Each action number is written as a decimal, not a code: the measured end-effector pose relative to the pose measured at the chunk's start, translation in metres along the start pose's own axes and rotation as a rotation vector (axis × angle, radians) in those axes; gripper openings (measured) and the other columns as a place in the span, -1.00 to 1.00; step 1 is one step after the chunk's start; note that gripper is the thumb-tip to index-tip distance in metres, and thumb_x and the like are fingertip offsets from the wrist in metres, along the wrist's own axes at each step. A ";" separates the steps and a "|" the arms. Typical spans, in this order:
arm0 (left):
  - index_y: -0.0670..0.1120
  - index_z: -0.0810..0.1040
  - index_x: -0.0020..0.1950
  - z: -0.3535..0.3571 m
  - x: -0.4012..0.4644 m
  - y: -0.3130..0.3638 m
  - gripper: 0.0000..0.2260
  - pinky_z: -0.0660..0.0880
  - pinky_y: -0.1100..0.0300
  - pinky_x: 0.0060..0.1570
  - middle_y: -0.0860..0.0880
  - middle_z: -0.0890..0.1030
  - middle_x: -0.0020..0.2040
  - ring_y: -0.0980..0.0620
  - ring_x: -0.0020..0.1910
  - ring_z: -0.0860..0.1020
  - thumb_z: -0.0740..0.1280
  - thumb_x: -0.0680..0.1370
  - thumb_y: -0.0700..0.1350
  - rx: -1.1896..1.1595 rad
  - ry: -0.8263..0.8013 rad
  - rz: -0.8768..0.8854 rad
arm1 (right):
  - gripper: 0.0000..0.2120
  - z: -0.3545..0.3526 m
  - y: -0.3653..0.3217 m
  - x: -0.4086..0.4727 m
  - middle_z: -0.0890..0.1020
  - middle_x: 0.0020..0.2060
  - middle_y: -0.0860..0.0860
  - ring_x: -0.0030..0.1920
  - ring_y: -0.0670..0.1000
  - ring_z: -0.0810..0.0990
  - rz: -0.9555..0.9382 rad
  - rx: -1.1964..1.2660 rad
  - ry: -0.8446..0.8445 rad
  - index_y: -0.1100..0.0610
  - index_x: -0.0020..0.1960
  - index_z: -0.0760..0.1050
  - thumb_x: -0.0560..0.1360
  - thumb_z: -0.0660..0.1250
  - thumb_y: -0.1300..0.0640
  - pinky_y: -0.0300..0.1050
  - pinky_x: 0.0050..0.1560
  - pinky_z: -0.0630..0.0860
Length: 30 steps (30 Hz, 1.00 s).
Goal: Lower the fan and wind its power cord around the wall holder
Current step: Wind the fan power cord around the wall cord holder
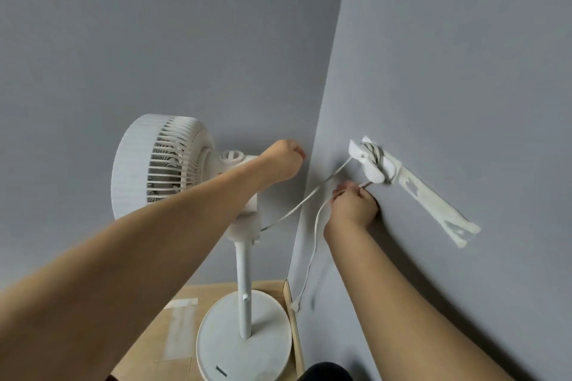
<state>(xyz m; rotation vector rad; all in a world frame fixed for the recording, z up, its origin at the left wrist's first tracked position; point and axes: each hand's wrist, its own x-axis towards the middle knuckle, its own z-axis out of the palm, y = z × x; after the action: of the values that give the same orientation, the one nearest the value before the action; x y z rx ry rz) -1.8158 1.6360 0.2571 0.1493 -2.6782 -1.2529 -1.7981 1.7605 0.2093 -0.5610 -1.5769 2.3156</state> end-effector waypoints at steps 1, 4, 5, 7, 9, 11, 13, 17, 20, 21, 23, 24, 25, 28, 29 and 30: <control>-0.06 0.61 0.09 0.001 0.003 -0.004 -0.68 0.38 0.26 -0.05 -0.02 0.58 0.05 -0.02 0.02 0.51 0.11 0.54 -0.28 0.018 0.000 0.005 | -0.68 0.008 -0.003 0.002 0.52 -0.42 0.09 -0.37 0.09 0.46 0.033 0.069 0.007 0.16 -0.40 0.45 0.52 0.18 0.29 -0.04 -0.22 0.40; -0.04 0.56 -0.02 0.009 0.010 -0.014 -0.73 0.37 0.26 -0.09 -0.03 0.53 -0.05 -0.01 -0.07 0.47 0.11 0.54 -0.30 0.075 -0.066 0.014 | -0.76 0.023 -0.013 0.011 0.62 -0.08 0.22 -0.24 0.08 0.57 0.108 0.192 -0.106 0.22 -0.04 0.55 0.60 0.11 0.23 -0.10 -0.11 0.50; -0.04 0.51 -0.08 0.012 0.012 -0.018 -0.76 0.36 0.25 -0.11 -0.05 0.50 -0.07 0.00 -0.08 0.43 0.11 0.54 -0.31 0.080 -0.082 0.017 | -0.68 0.028 -0.017 0.014 0.55 0.21 0.29 0.00 0.12 0.64 0.155 0.257 -0.166 0.30 0.24 0.47 0.62 0.05 0.20 -0.09 0.11 0.49; -0.04 0.45 -0.18 0.015 0.017 -0.023 -0.76 0.34 0.23 -0.09 -0.07 0.49 -0.09 0.01 -0.04 0.42 0.11 0.54 -0.33 0.055 -0.096 0.027 | -0.55 0.038 -0.024 0.024 0.19 0.49 0.28 0.46 0.21 0.28 0.203 0.473 -0.219 0.35 0.49 0.14 0.65 -0.08 0.21 0.00 0.47 0.18; -0.17 0.58 0.02 0.016 0.023 -0.023 -0.75 0.40 0.19 0.07 -0.16 0.58 0.07 -0.06 0.13 0.50 0.12 0.56 -0.31 0.018 -0.119 0.003 | -0.54 0.046 -0.027 0.027 0.24 0.50 0.21 0.49 0.17 0.24 0.214 0.508 -0.212 0.31 0.50 0.16 0.67 -0.14 0.16 0.00 0.49 0.17; -0.21 0.59 0.19 0.016 0.029 -0.019 -0.72 0.41 0.15 0.21 -0.17 0.57 0.22 -0.11 0.23 0.52 0.15 0.60 -0.24 -0.011 -0.195 -0.065 | -0.57 0.044 -0.029 0.025 0.32 0.46 0.17 0.45 0.11 0.33 0.211 0.472 -0.187 0.30 0.37 0.32 0.68 -0.15 0.13 -0.09 0.46 0.22; -0.15 0.62 -0.05 0.012 0.035 -0.015 -0.81 0.48 0.19 0.07 -0.10 0.61 0.03 -0.03 -0.02 0.57 0.22 0.59 -0.18 -0.004 -0.263 -0.088 | -0.60 0.042 -0.028 0.018 0.26 0.49 0.21 0.50 0.12 0.23 0.209 0.482 -0.273 0.25 -0.01 0.41 0.67 -0.19 0.23 -0.13 0.51 0.09; -0.18 0.52 -0.14 -0.007 0.039 0.005 -0.83 0.51 0.16 -0.08 0.03 0.62 -0.44 -0.01 -0.30 0.56 0.25 0.62 -0.15 -0.146 -0.218 -0.097 | -0.73 0.042 -0.032 0.010 0.37 0.43 0.21 0.42 0.13 0.38 0.222 0.456 -0.244 0.23 0.09 0.46 0.65 0.00 0.20 -0.06 0.43 0.31; -0.11 0.47 -0.17 -0.026 0.038 0.031 -0.81 0.36 0.19 -0.23 -0.02 0.65 -0.24 -0.02 -0.29 0.59 0.23 0.62 -0.08 -0.147 -0.190 -0.067 | -0.62 0.036 -0.035 0.004 0.50 0.34 0.12 0.27 0.08 0.53 0.243 0.417 -0.223 0.17 0.38 0.39 0.61 0.14 0.05 -0.06 0.35 0.41; -0.10 0.48 -0.14 -0.032 0.036 0.042 -0.83 0.35 0.18 -0.22 -0.03 0.66 -0.20 -0.02 -0.27 0.60 0.24 0.61 -0.08 -0.140 -0.176 -0.051 | -0.60 0.033 -0.036 0.002 0.48 0.36 0.11 0.30 0.08 0.51 0.258 0.374 -0.246 0.16 0.41 0.36 0.62 0.12 0.04 -0.06 0.37 0.38; -0.10 0.51 -0.10 -0.042 0.034 0.064 -0.86 0.38 0.15 -0.18 -0.03 0.68 -0.18 -0.02 -0.25 0.61 0.26 0.60 -0.08 -0.150 -0.160 -0.019 | -0.61 0.025 -0.037 -0.005 0.44 0.40 0.11 0.39 0.10 0.43 0.312 0.270 -0.280 0.20 0.40 0.37 0.63 0.05 0.08 -0.08 0.40 0.31; -0.11 0.52 -0.09 -0.047 0.032 0.075 -0.87 0.39 0.14 -0.16 -0.03 0.68 -0.18 -0.02 -0.25 0.61 0.26 0.59 -0.08 -0.150 -0.146 0.001 | -0.63 0.022 -0.035 -0.007 0.45 0.38 0.08 0.38 0.07 0.43 0.357 0.221 -0.287 0.20 0.34 0.40 0.63 0.04 0.09 -0.13 0.40 0.30; -0.11 0.53 -0.08 -0.051 0.028 0.086 -0.88 0.40 0.13 -0.14 -0.04 0.68 -0.19 -0.03 -0.25 0.61 0.27 0.58 -0.09 -0.148 -0.133 0.025 | -0.66 0.018 -0.036 -0.012 0.47 0.34 0.06 0.37 0.04 0.43 0.398 0.174 -0.301 0.17 0.30 0.42 0.62 0.04 0.09 -0.16 0.38 0.29; -0.15 0.57 0.00 -0.055 0.015 0.117 -0.86 0.42 0.12 -0.12 -0.05 0.68 -0.23 -0.03 -0.29 0.60 0.27 0.55 -0.12 -0.147 -0.139 0.108 | -0.62 0.009 -0.040 -0.020 0.47 0.27 0.09 0.33 0.02 0.44 0.464 0.120 -0.379 0.22 0.31 0.40 0.64 -0.05 0.11 -0.13 0.35 0.33; -0.16 0.58 0.00 -0.055 0.008 0.125 -0.85 0.44 0.13 -0.12 -0.05 0.69 -0.24 -0.02 -0.29 0.61 0.28 0.53 -0.12 -0.144 -0.162 0.142 | -0.62 0.004 -0.044 -0.024 0.48 0.24 0.10 0.30 0.02 0.46 0.478 0.117 -0.410 0.24 0.28 0.41 0.64 -0.07 0.12 -0.13 0.32 0.36; -0.16 0.59 -0.01 -0.055 0.002 0.133 -0.84 0.46 0.14 -0.11 -0.05 0.70 -0.24 -0.01 -0.29 0.62 0.28 0.51 -0.12 -0.134 -0.197 0.179 | -0.62 0.001 -0.048 -0.028 0.48 0.29 0.11 0.34 0.05 0.45 0.461 0.079 -0.412 0.27 0.31 0.41 0.64 -0.03 0.13 -0.10 0.35 0.34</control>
<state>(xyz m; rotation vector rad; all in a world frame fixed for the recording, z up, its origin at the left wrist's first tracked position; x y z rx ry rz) -1.8080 1.6792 0.3943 -0.2393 -2.6814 -1.4496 -1.7732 1.7650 0.2585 -0.4896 -1.6489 2.9830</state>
